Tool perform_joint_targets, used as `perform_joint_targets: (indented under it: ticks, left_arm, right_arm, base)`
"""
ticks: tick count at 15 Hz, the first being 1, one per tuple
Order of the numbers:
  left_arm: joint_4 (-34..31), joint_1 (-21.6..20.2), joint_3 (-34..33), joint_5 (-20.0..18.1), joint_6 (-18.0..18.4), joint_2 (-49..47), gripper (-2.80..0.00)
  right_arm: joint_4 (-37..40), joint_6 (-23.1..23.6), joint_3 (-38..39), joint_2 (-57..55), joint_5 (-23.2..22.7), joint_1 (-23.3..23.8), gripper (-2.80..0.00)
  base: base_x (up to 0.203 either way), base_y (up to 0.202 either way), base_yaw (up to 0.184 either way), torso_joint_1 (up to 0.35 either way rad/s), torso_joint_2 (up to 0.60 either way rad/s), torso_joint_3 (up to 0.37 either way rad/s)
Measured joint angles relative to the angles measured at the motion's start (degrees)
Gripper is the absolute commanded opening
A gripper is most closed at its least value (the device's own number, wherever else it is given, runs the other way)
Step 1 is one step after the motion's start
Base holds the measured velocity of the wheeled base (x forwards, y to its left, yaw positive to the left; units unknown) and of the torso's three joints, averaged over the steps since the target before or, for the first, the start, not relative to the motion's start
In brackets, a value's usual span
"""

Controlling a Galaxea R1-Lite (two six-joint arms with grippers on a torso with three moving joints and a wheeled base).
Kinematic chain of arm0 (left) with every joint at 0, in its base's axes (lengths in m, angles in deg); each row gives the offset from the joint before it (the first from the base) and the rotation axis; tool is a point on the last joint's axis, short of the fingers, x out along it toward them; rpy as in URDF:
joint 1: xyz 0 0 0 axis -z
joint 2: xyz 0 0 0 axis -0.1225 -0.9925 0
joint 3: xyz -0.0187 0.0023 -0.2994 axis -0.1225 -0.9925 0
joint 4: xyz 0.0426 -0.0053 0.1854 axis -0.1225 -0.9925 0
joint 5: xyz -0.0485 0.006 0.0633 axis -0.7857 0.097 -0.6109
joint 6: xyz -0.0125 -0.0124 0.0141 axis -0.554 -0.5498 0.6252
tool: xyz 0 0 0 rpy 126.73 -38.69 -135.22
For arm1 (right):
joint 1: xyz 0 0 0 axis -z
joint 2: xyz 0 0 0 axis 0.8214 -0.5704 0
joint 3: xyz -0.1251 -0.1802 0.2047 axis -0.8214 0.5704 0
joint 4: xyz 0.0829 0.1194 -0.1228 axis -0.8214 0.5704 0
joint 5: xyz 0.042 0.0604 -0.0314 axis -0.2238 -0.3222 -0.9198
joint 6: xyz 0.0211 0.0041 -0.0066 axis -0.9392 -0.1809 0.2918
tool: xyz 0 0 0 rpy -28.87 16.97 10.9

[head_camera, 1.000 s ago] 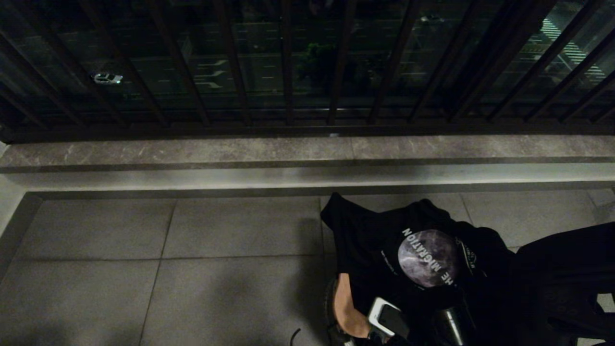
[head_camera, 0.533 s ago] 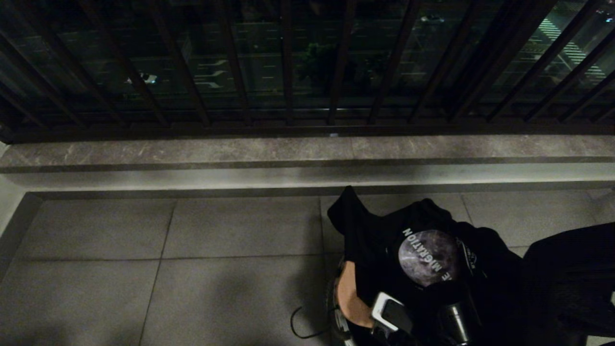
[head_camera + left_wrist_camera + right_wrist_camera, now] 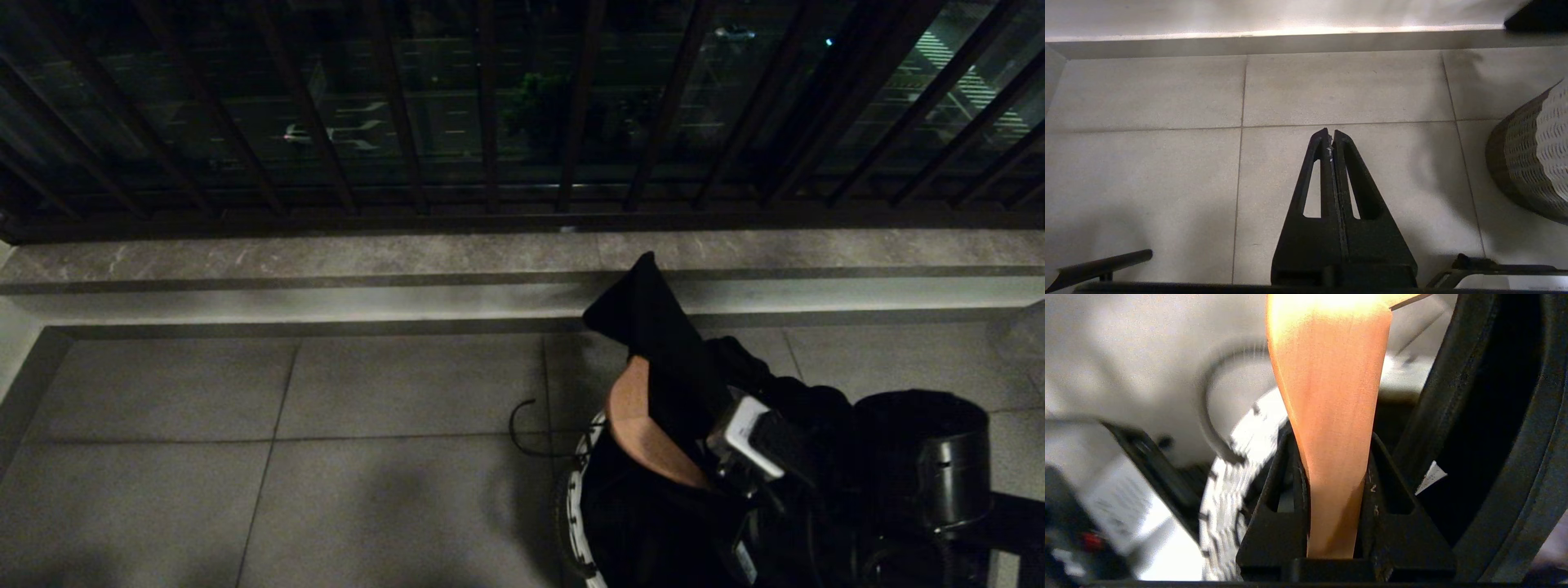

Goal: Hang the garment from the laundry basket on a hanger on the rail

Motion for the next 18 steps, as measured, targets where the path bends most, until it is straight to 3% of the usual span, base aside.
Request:
perform_joint_targets:
  ticks: [2, 9, 13, 18]
  left_arm:
    - [0.0, 0.0, 0.0, 0.0, 0.0, 0.0, -2.8]
    - [0.0, 0.0, 0.0, 0.0, 0.0, 0.0, -2.8]
    - [0.0, 0.0, 0.0, 0.0, -0.1, 0.0, -2.8]
    - [0.0, 0.0, 0.0, 0.0, -0.2, 0.0, -2.8]
  right_arm:
    - [11.4, -5.0, -5.2, 6.7, -0.1, 0.5, -2.8]
    - [35.6, -21.1, -20.8, 25.4, -2.5, 0.9, -2.8]
    - [45.3, -25.5, -29.6, 34.2, -2.8, 0.9, -2.8]
    - [57.4, -26.4, -34.4, 44.8, -2.6, 1.0, -2.8]
  base:
    - [0.0, 0.0, 0.0, 0.0, 0.0, 0.0]
    - [0.0, 0.0, 0.0, 0.0, 0.0, 0.0]
    - [0.0, 0.0, 0.0, 0.0, 0.0, 0.0]
    - [0.0, 0.0, 0.0, 0.0, 0.0, 0.0]
